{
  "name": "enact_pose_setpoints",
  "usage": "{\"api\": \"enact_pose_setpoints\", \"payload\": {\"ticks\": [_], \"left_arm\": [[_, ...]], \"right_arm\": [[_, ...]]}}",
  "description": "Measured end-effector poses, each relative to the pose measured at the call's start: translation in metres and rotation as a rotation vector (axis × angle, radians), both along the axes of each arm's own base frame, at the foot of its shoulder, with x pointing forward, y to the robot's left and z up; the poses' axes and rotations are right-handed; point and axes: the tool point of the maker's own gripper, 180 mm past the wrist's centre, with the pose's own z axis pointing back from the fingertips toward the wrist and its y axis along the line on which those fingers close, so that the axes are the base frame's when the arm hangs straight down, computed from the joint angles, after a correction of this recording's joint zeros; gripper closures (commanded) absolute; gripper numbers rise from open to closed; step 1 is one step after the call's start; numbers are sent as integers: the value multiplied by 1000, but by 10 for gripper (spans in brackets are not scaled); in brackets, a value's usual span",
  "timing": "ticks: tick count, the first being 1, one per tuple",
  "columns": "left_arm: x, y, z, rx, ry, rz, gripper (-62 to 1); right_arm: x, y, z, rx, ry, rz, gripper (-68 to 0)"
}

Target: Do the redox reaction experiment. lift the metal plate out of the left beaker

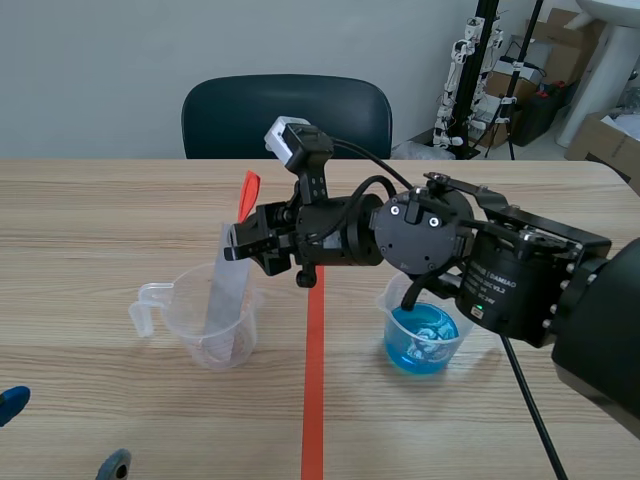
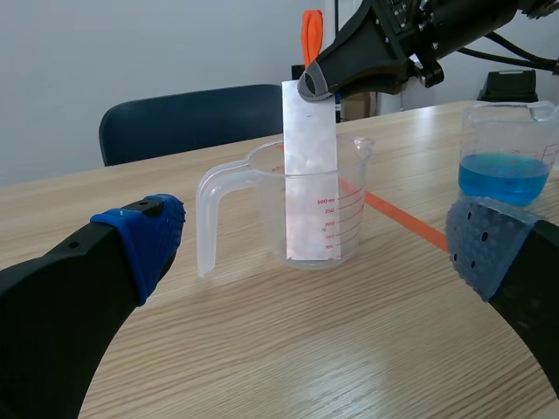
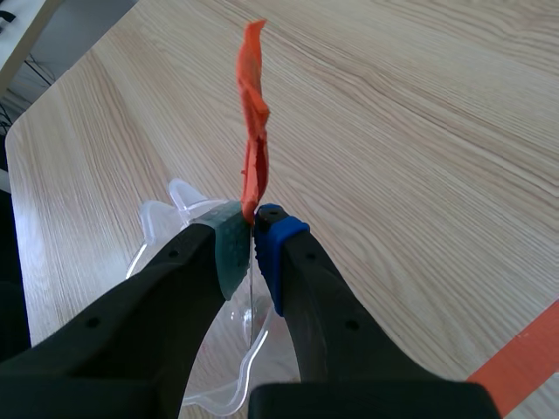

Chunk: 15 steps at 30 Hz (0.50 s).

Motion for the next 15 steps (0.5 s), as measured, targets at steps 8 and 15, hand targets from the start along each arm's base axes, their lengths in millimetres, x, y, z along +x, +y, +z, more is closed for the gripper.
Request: {"api": "enact_pose_setpoints", "payload": {"ticks": [8, 15], "left_arm": [[0, 0, 0, 0, 0, 0, -623], [0, 0, 0, 0, 0, 0, -623]], "right_arm": [[-10, 7, 4, -32, -93, 113, -6], [-20, 17, 11, -20, -145, 182, -6]]}}
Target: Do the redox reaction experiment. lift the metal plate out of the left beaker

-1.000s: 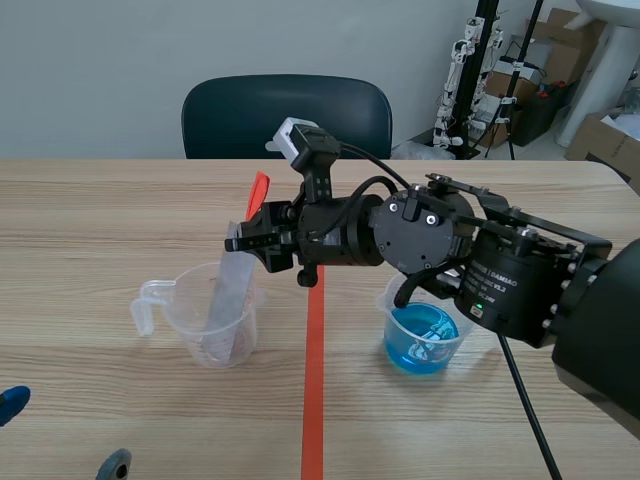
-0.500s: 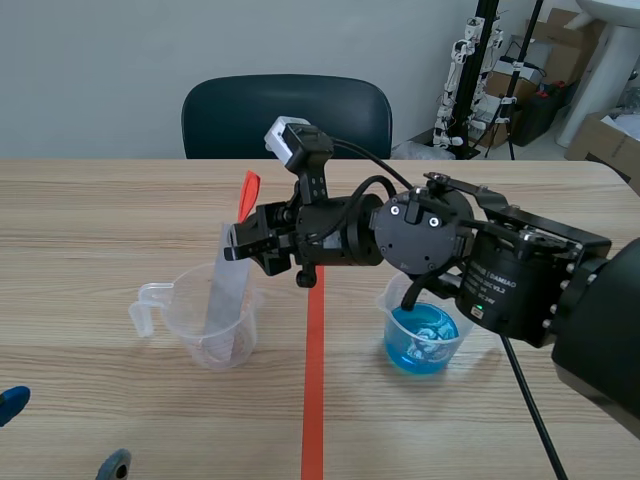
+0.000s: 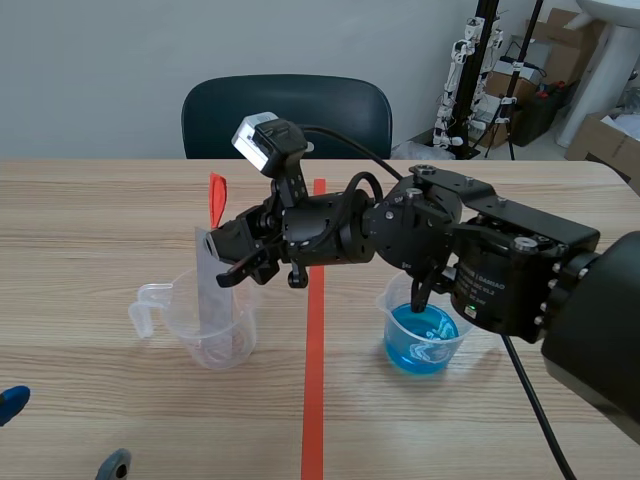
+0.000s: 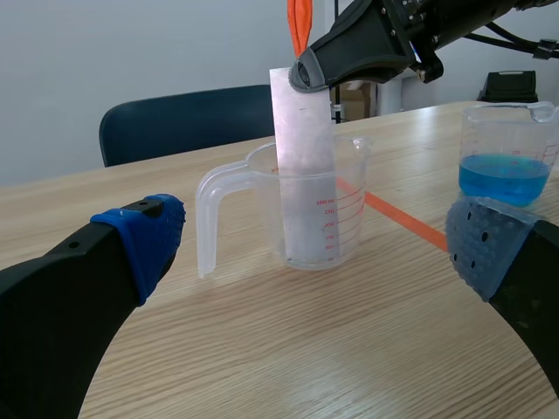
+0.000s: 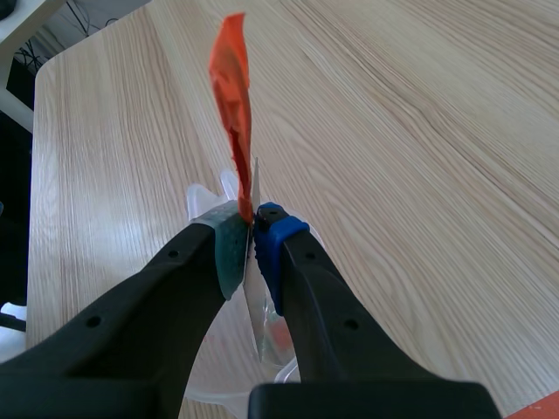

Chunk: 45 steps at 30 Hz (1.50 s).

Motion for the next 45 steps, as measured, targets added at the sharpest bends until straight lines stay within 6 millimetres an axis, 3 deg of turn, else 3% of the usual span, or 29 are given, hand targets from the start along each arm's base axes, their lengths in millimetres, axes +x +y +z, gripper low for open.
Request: {"api": "enact_pose_setpoints", "payload": {"ticks": [17, 34, 38, 45], "left_arm": [[0, 0, 0, 0, 0, 0, -623], [0, 0, 0, 0, 0, 0, -623], [0, 0, 0, 0, 0, 0, -623], [0, 0, 0, 0, 0, 0, -623]], "right_arm": [[-31, 14, 13, -36, -117, 205, -6], [-29, 12, 8, -99, -232, 232, -6], [-33, 17, 18, -99, -272, 258, -6], [-43, 31, 53, -47, -365, 296, -6]]}}
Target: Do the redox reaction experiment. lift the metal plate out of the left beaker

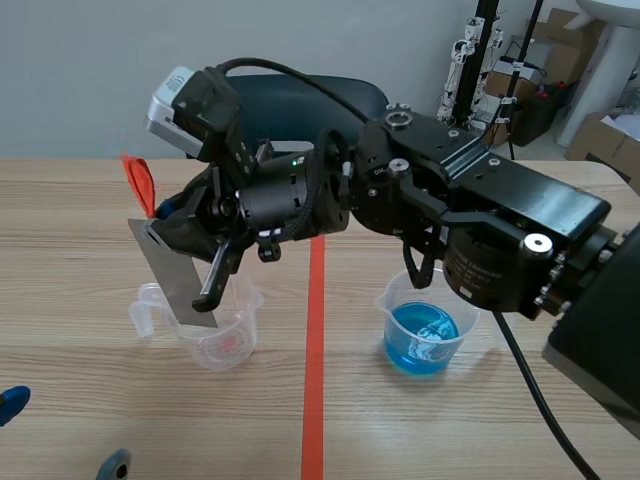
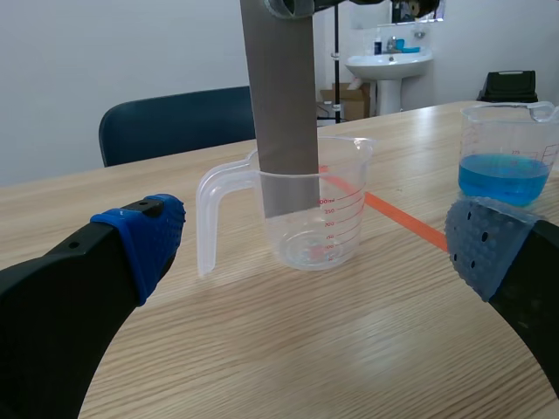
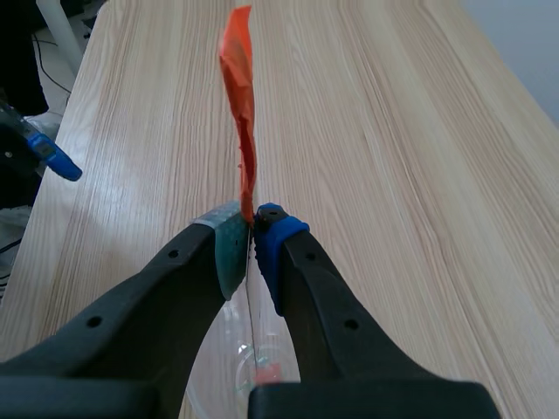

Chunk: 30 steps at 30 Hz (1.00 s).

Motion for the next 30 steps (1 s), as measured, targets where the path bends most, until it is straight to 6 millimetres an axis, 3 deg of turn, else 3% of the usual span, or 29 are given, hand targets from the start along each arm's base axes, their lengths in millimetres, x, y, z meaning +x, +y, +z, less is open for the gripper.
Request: {"api": "enact_pose_setpoints", "payload": {"ticks": [7, 15, 30], "left_arm": [[0, 0, 0, 0, 0, 0, -623], [0, 0, 0, 0, 0, 0, -623], [0, 0, 0, 0, 0, 0, -623]], "right_arm": [[-7, 3, 12, 3, 13, 17, -6], [3, -4, 21, -30, -12, -16, -6], [6, -10, 79, 48, -43, -54, -6]]}}
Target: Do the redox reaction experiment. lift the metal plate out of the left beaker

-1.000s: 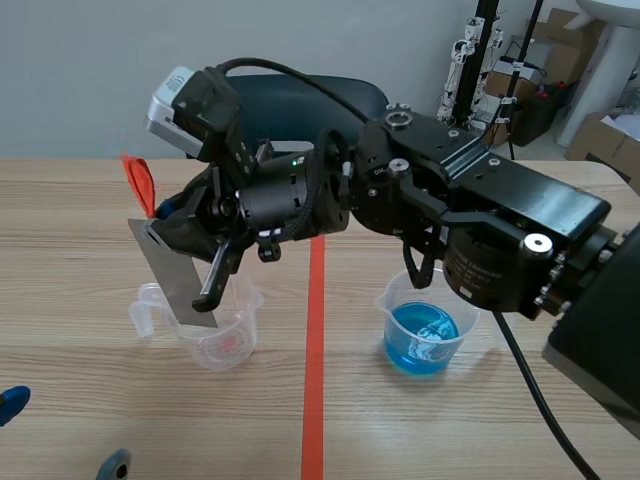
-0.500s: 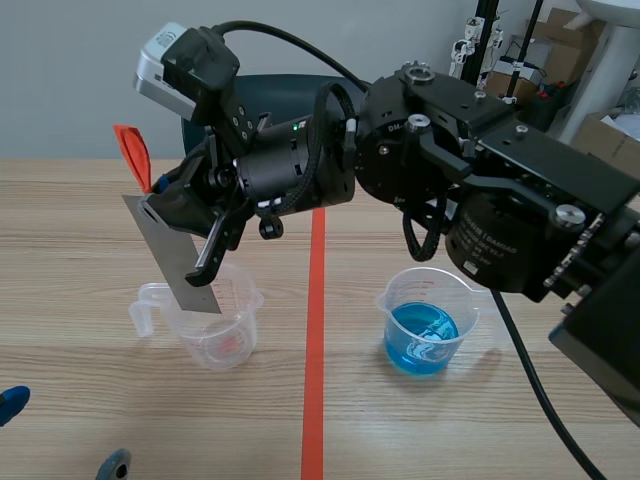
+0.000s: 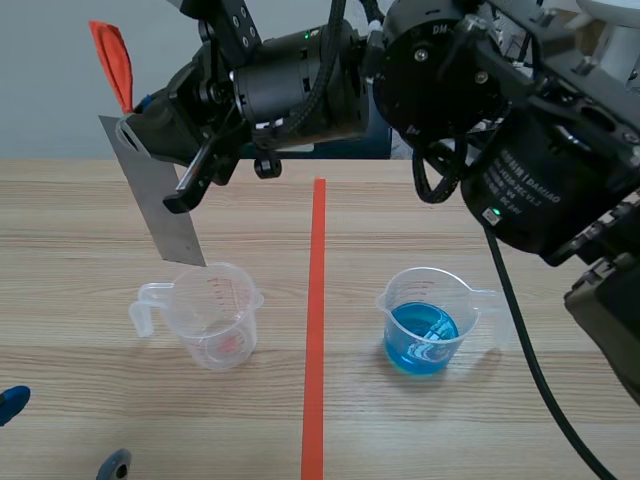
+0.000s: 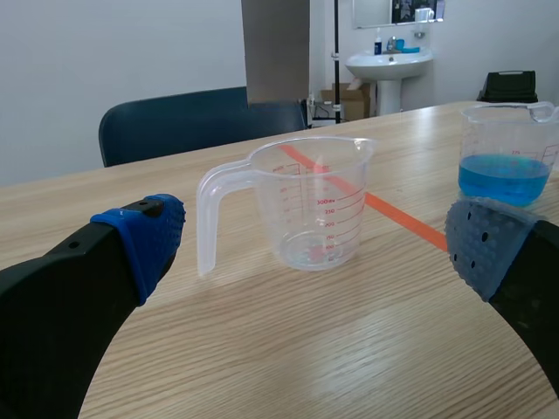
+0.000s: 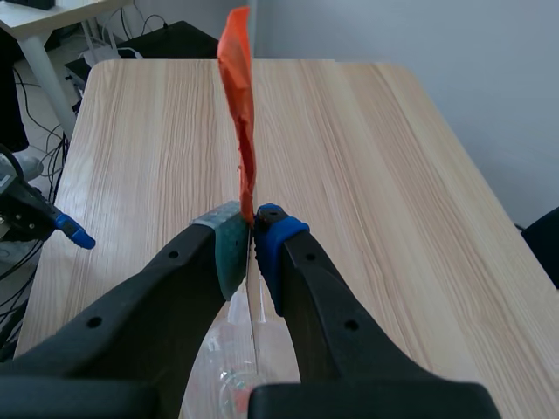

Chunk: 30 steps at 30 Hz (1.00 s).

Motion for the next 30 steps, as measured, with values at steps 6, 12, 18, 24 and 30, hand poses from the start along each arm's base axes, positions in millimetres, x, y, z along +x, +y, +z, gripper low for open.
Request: {"api": "enact_pose_setpoints", "payload": {"ticks": [6, 12, 18, 24, 30], "left_arm": [[0, 0, 0, 0, 0, 0, -623], [0, 0, 0, 0, 0, 0, -623], [0, 0, 0, 0, 0, 0, -623], [0, 0, 0, 0, 0, 0, -623], [0, 0, 0, 0, 0, 0, -623]], "right_arm": [[-1, 0, 7, 30, 73, -22, -6], [0, -1, 1, 4, 134, -42, -6], [-1, -5, 14, 6, 120, -50, -6], [0, -9, 28, 18, 93, -67, -6], [-1, -9, 29, 19, 90, -65, -6]]}}
